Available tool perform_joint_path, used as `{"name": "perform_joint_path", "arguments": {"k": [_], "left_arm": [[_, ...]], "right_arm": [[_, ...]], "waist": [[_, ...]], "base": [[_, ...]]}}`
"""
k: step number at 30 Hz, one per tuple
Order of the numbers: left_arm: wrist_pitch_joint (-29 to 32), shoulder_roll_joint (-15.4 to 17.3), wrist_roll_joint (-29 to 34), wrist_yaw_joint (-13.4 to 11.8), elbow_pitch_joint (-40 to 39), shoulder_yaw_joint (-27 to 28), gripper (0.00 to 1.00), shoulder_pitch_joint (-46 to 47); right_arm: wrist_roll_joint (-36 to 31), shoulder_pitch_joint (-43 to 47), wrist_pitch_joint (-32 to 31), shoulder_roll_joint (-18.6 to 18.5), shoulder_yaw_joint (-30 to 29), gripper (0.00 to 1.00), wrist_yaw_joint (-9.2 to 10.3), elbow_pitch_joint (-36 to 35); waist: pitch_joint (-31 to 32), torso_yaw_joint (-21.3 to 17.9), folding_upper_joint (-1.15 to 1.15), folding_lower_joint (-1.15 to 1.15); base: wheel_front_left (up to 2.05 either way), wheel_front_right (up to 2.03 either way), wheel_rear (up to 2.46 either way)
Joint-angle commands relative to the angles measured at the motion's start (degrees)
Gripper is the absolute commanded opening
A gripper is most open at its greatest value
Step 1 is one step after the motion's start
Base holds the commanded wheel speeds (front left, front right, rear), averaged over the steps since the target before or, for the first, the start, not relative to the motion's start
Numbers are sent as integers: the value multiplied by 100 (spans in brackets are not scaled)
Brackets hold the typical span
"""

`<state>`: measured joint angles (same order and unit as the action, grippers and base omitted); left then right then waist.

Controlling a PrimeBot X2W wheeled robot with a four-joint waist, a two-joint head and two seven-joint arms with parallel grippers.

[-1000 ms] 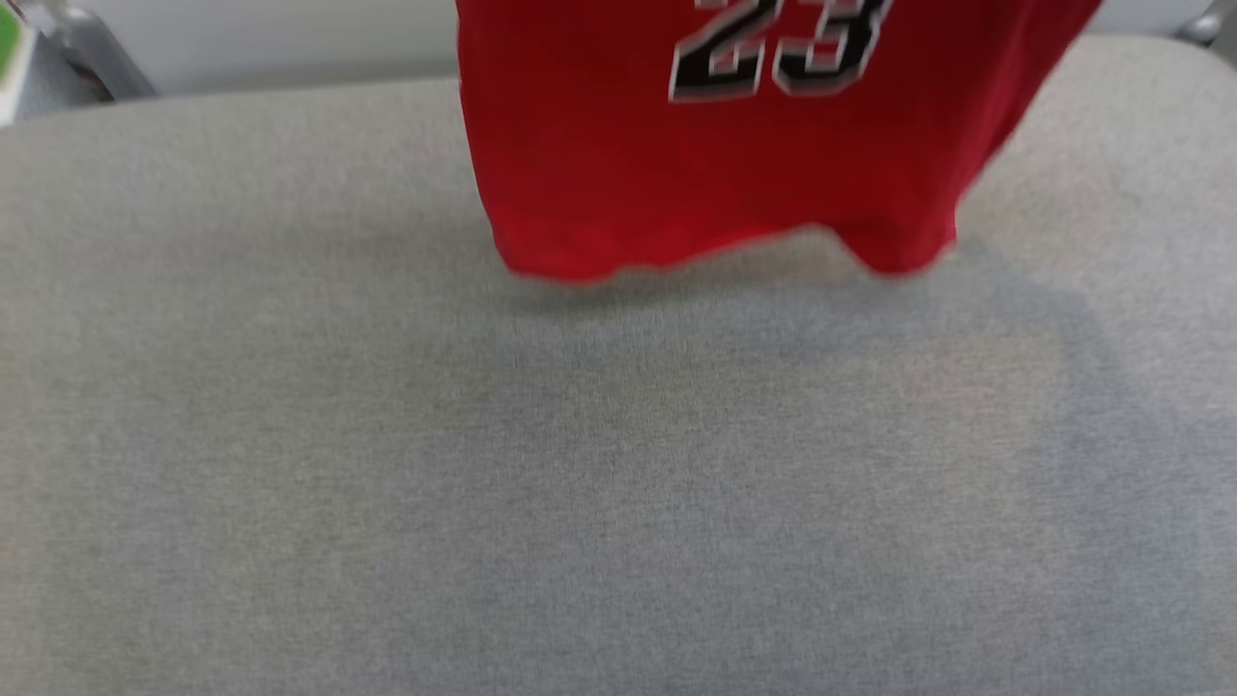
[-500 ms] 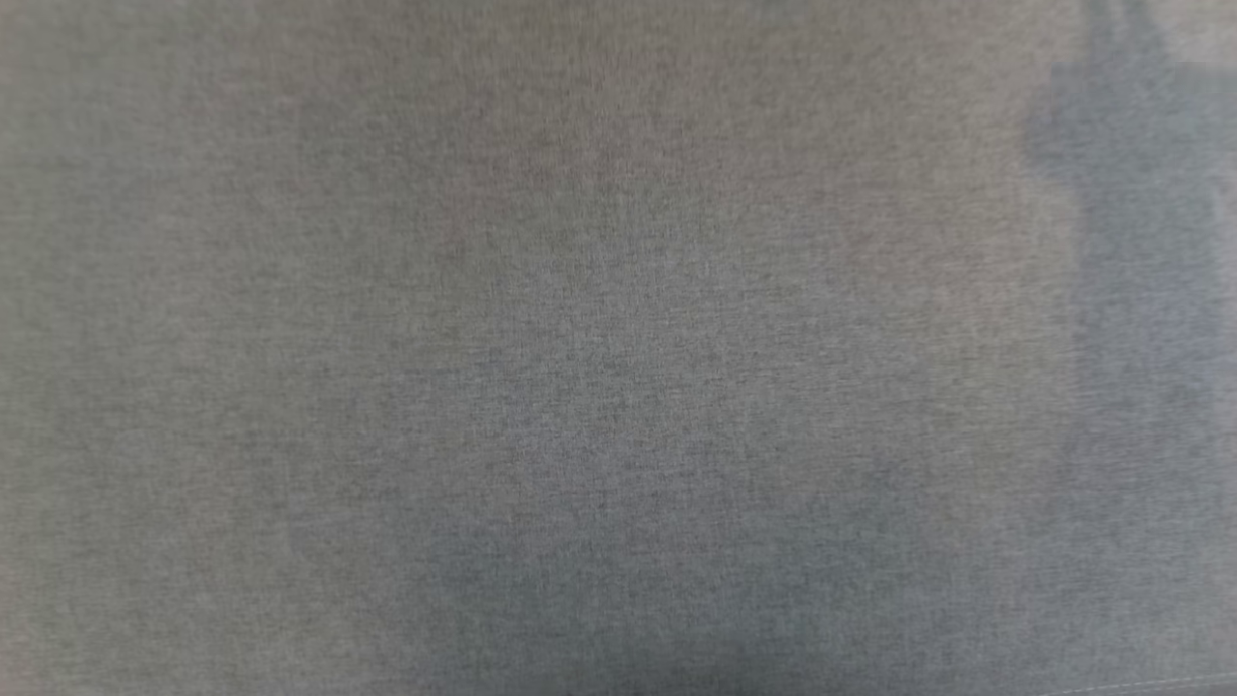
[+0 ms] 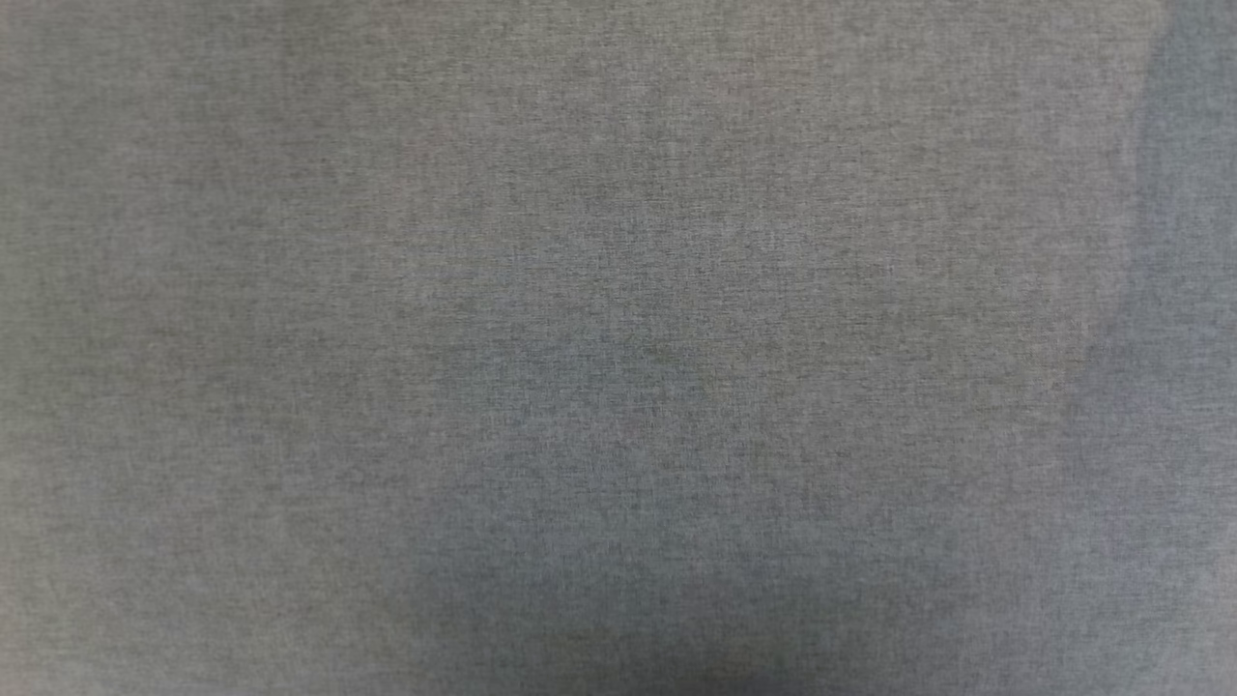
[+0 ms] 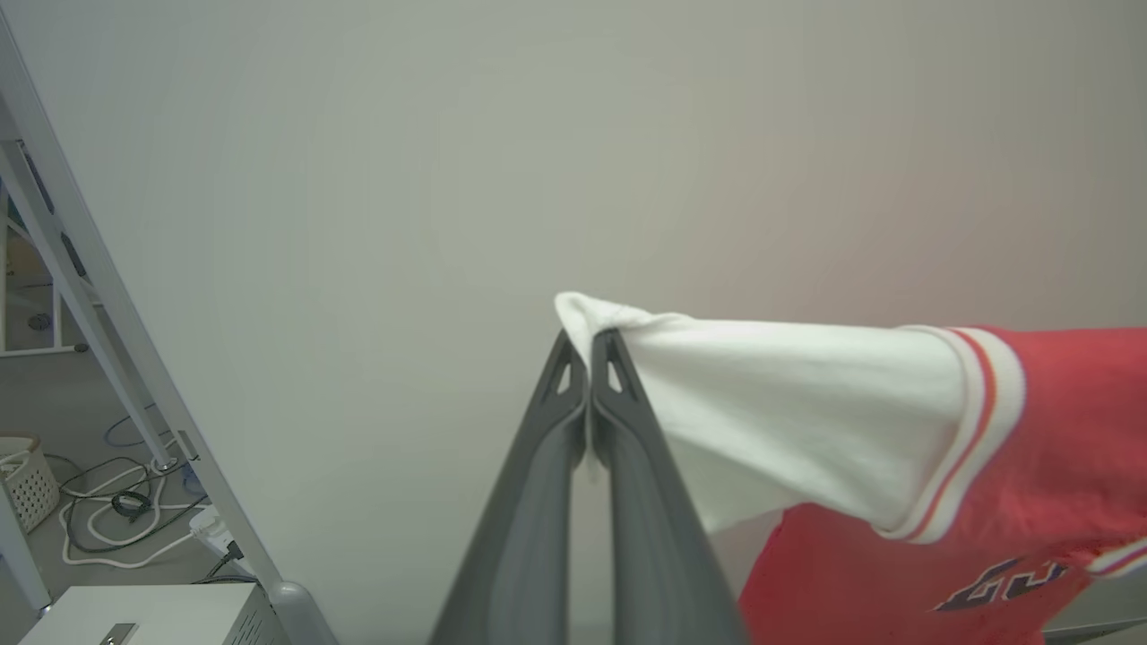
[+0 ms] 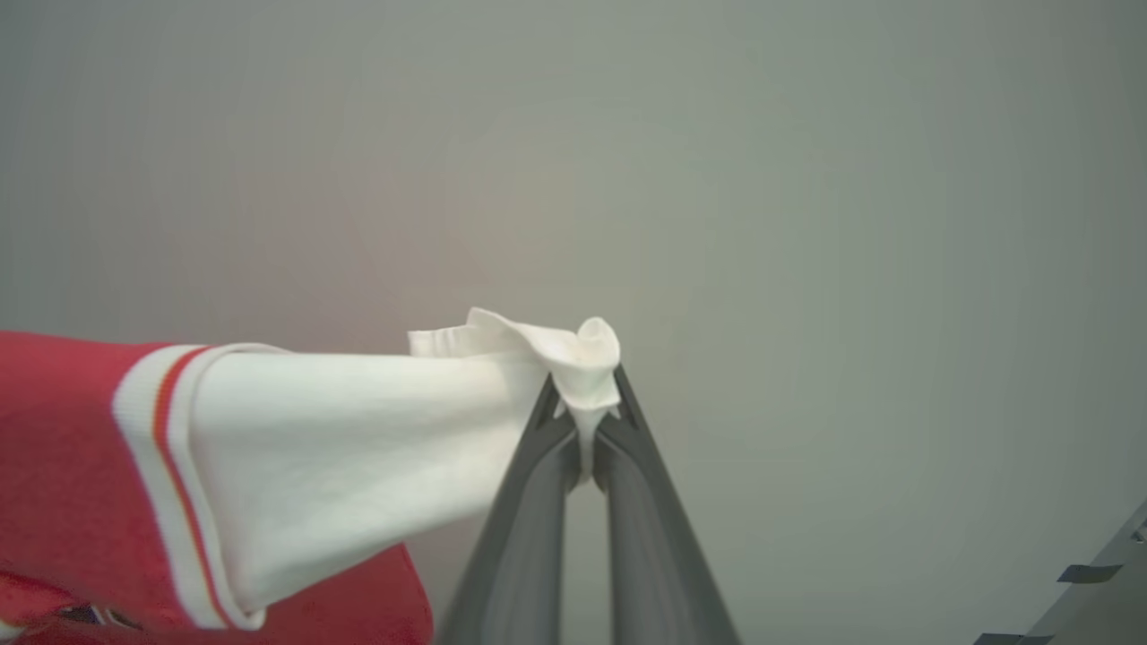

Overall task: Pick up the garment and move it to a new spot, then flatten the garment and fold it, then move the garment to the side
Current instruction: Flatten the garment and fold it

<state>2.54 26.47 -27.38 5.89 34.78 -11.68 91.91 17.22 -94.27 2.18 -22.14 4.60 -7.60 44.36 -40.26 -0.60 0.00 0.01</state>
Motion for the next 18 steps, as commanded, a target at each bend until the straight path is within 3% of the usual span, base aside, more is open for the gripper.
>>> {"name": "perform_joint_path", "arguments": {"k": [1, 10, 18], "left_arm": [[-104, -41, -69, 33, 79, -9, 0, -280], [-524, -239, -430, 93, 169, -98, 0, -2096], [-154, -166, -767, -17, 58, -72, 0, -3851]], "right_arm": [[92, 253, 80, -22, 42, 0, 11, 86], [785, 1940, 37, -235, 638, 0, 11, 178], [1612, 3455, -572, -447, 671, 0, 11, 64]], "waist": [[93, 58, 0, -1], [813, 154, 0, -1], [1641, 180, 0, -1]], "base": [[0, 0, 0], [0, 0, 0], [0, 0, 0]]}}
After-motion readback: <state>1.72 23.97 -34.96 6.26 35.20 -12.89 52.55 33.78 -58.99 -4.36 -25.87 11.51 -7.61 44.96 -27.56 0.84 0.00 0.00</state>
